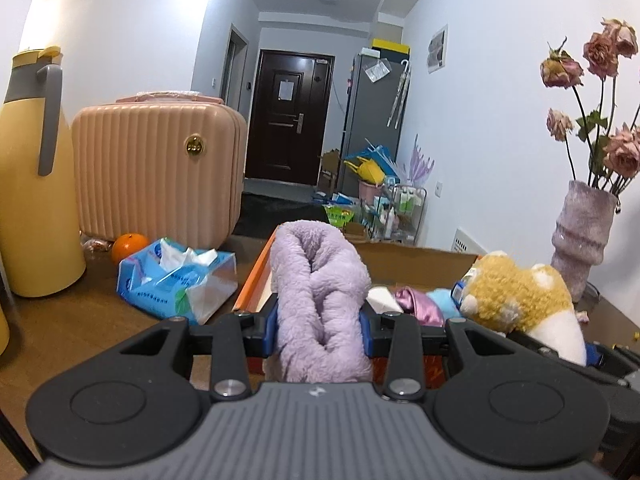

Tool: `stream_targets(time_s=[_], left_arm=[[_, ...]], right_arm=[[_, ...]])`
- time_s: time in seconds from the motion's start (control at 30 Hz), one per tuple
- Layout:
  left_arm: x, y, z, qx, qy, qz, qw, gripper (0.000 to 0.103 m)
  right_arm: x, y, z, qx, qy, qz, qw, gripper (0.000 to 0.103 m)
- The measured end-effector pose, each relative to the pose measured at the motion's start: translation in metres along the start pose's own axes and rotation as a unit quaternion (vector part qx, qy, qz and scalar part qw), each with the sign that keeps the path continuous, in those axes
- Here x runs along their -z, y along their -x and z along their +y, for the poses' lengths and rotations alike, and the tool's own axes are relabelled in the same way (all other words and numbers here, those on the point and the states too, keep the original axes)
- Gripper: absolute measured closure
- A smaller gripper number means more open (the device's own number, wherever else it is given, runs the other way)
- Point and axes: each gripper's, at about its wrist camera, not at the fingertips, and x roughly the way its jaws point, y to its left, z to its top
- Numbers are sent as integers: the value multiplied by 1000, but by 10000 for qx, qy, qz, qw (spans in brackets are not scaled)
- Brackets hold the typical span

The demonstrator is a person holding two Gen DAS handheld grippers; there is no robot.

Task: Organize soft objects
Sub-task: 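Lift and carry the plush toy and pink band in both grippers over the box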

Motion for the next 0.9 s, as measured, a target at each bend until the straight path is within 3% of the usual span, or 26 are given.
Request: stream_targets(time_s=[0.9], left_arm=[[-26, -72, -23, -142, 67, -214, 9996, 65]], right_arm=[[-18, -70, 12, 25, 77, -173, 9998, 53]])
